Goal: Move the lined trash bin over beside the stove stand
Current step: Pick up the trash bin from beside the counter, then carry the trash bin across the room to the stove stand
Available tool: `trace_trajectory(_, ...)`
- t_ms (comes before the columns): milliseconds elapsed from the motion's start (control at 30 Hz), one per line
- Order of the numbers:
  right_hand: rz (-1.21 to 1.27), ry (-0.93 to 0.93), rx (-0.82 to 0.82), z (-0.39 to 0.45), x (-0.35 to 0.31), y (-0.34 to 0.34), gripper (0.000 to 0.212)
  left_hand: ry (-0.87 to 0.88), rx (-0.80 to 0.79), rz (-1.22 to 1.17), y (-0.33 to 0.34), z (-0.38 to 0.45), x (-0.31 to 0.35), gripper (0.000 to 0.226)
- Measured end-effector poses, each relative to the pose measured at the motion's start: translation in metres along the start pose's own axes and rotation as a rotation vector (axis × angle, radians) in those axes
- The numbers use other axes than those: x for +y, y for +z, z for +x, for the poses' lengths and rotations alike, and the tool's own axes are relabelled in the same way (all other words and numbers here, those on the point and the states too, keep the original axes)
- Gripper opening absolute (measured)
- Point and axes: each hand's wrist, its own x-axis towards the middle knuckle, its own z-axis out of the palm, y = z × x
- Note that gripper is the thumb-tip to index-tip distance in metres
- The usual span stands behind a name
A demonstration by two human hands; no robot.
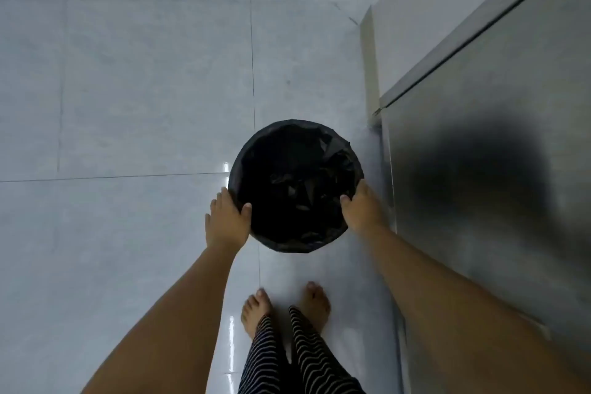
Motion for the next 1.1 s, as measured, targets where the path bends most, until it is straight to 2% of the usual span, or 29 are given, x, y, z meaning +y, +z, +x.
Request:
trace_trajectory(133,0.124,0.001,0.051,0.022,0.0,0.014,0.069,-0.043,0.008,-0.153,0.02,0.03,-0.001,0.062)
trace_trajectory(267,0.264,0.081,0.084,0.029,-0.003,0.012,0.042,-0.217,-0.045,-0.541,0.024,0.044,0.003,0.053)
trace_trajectory(367,0.273,0.105,0.042,0.016,-0.008,0.004,0.036,-0.298,-0.071,-0.688,0.018,0.044,-0.003,0.053)
trace_trajectory(533,0.258,0.104,0.028,-0.035,-0.019,-0.03,0.037,-0.3,-0.087,-0.674,-0.024,-0.005,0.003,0.061)
trace_trajectory(733,0.222,0.09,-0.002,-0.13,-0.044,-0.107,0.041,-0.272,-0.079,-0.666,-0.106,-0.086,0.028,0.065)
trace_trajectory(1100,0.351,0.01,0.028,-0.263,-0.086,-0.23,0.044,-0.136,-0.03,-0.642,-0.228,-0.209,0.075,0.071)
